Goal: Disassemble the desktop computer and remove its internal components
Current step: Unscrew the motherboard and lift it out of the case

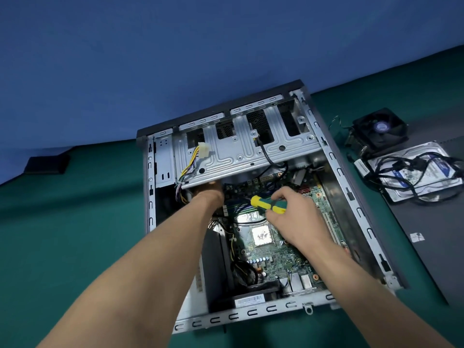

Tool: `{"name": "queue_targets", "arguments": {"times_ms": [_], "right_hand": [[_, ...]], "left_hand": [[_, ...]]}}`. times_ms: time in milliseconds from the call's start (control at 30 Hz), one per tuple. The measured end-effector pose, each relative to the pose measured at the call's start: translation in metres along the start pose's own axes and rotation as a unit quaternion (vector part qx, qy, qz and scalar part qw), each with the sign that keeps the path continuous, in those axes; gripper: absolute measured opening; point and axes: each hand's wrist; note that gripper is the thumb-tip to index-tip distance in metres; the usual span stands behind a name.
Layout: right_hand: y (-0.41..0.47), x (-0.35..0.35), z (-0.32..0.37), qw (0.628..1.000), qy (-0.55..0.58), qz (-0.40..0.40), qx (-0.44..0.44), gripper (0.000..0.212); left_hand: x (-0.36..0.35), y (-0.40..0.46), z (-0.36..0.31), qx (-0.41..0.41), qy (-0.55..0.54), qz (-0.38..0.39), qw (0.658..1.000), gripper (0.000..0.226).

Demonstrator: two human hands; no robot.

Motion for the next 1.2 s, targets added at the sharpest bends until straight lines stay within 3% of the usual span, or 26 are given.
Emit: {"name": "queue_targets", "arguments": {"times_ms": [33,67,100,167,267,333,433,500,600,700,767,867,1067,1200], "right_hand": [[-0.002,0.000,0.002,0.999,0.023,-0.011,0.023,0.021],[-0.005,0.000,0.004,0.998,0.042,-0.019,0.043,0.020],[-0.008,0.001,0.006,0.996,0.057,-0.025,0.058,0.020],[-0.014,0.003,0.008,0.994,0.070,-0.043,0.068,0.018],[-0.026,0.008,0.009,0.991,0.078,-0.079,0.077,0.015],[-0.032,0.013,0.011,0.989,0.078,-0.096,0.084,0.011],[-0.036,0.022,0.016,0.991,0.043,-0.097,0.085,0.008],[-0.036,0.025,0.022,0.993,0.013,-0.084,0.086,0.007],[-0.034,0.025,0.035,0.993,-0.014,-0.072,0.093,0.009],[-0.029,0.026,0.047,0.992,-0.065,-0.071,0.084,0.009],[-0.027,0.026,0.054,0.989,-0.102,-0.070,0.086,0.009],[-0.022,0.026,0.064,0.982,-0.149,-0.064,0.097,0.011],[-0.014,0.019,0.074,0.976,-0.190,-0.033,0.102,0.013],[-0.013,0.018,0.073,0.974,-0.200,-0.031,0.098,0.013]], "left_hand": [[-0.004,0.002,-0.002,-0.043,-0.152,-0.027,0.987,0.031],[0.004,-0.005,0.005,0.049,-0.359,0.004,0.932,0.033],[0.003,-0.005,0.004,0.038,-0.436,0.011,0.899,0.034],[-0.002,-0.003,0.006,-0.011,-0.375,-0.007,0.927,0.032],[-0.014,-0.004,0.005,-0.046,-0.430,-0.015,0.902,0.028],[-0.019,-0.004,0.009,-0.076,-0.423,-0.029,0.903,0.021],[-0.021,-0.009,0.018,-0.053,-0.443,0.011,0.895,0.028],[-0.030,-0.010,0.031,-0.081,-0.428,0.038,0.899,0.025],[-0.044,-0.013,0.045,-0.099,-0.459,0.042,0.882,0.039],[-0.050,-0.013,0.042,-0.083,-0.485,-0.006,0.871,0.036],[-0.050,-0.012,0.036,-0.081,-0.530,-0.011,0.844,0.031],[-0.047,-0.009,0.033,-0.077,-0.574,0.015,0.815,0.043],[-0.043,-0.007,0.038,-0.078,-0.529,0.049,0.844,0.049],[-0.046,-0.002,0.042,-0.125,-0.475,0.097,0.866,0.042]]}}
Point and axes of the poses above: each hand's wrist, its own y-axis towards the middle knuckle, its own x-axis out of the back of the hand, z = x × y, and after that the axes turned 15 degrees about z, right-handed
